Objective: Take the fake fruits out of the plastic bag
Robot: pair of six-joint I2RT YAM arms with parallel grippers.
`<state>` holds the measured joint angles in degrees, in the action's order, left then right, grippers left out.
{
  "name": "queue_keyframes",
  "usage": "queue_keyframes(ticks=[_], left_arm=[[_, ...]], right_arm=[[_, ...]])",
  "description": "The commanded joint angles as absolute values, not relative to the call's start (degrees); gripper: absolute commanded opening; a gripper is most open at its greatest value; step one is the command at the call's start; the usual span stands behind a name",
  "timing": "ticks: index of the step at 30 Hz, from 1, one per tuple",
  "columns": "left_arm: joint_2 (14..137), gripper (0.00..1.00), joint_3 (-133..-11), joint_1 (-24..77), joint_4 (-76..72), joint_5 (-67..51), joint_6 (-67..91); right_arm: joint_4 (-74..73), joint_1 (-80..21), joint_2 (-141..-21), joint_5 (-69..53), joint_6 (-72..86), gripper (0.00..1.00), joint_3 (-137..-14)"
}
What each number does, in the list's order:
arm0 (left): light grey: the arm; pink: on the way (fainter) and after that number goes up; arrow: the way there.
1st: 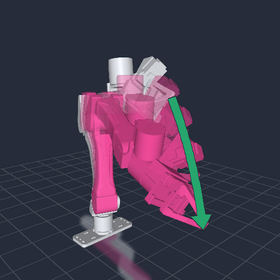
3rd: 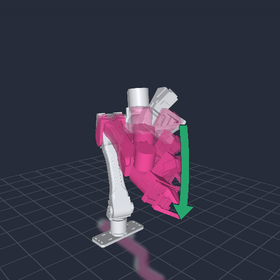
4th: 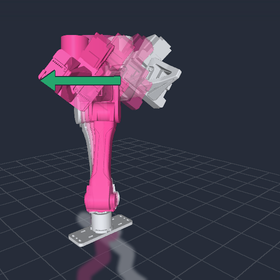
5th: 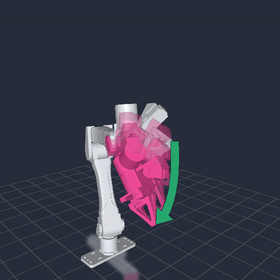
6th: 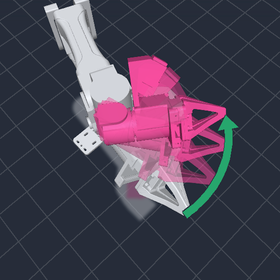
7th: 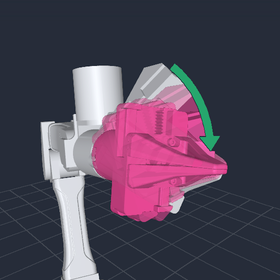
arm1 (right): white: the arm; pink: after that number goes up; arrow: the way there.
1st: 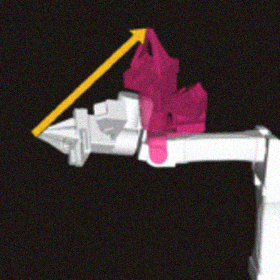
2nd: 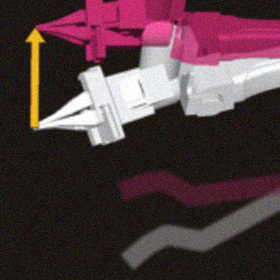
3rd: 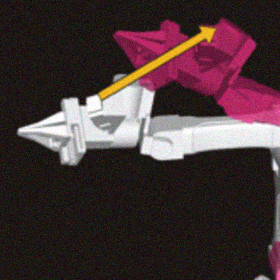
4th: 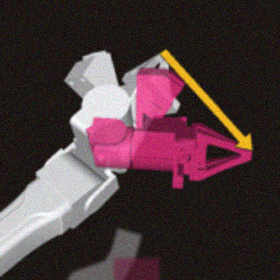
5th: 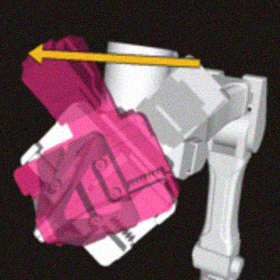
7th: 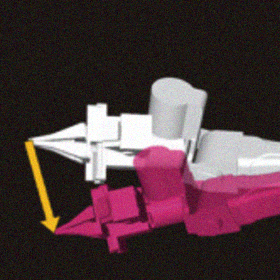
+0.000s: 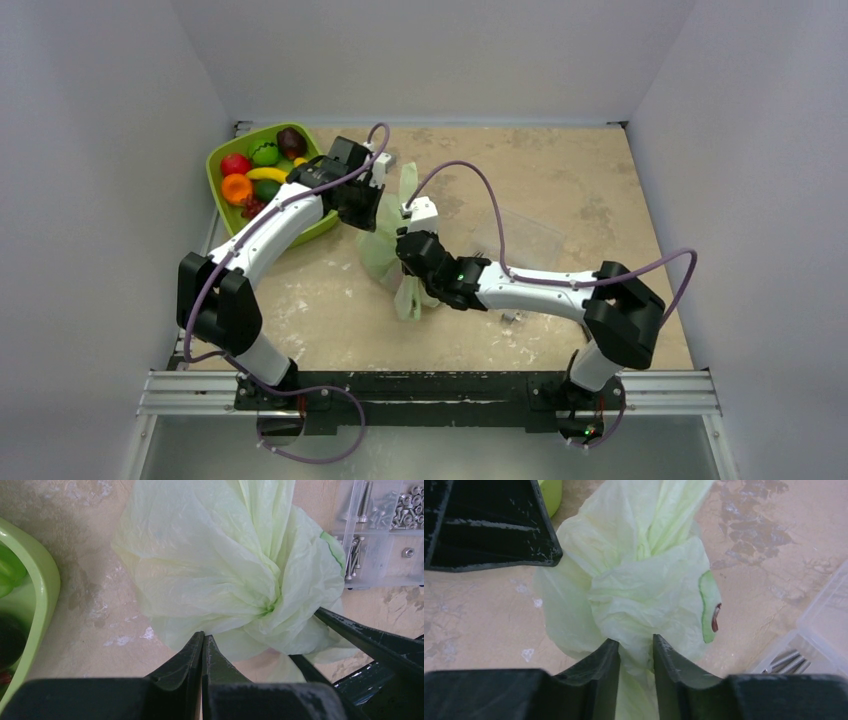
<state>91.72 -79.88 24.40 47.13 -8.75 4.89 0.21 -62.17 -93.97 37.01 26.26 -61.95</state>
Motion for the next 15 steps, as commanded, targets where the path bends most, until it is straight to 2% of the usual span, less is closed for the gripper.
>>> queue_keyframes(ticks=[1,3,8,15], left_arm=[[91.1,0.0,-81.8,23.6,45.8,-5.1,5.0],[91.3,0.0,-82.1,22.6,46.4,-3.6,5.8],[90.5,0.0,-81.7,18.9,46.1,-3.5,7.5],[90.7,0.0,-81.0,18.1,44.3,-11.2,7.4]], right_arm=[[7.2,-60.7,-86.6,35.2,28.4,0.18,-55.5],[11.9,-58.0,-83.5,28.2,28.7,0.0,-51.2],[31.2,-45.6,-76.6,2.8,35.9,0.0,-37.1],[26.7,-44.3,-79.0,-2.1,34.5,0.0,-40.8]])
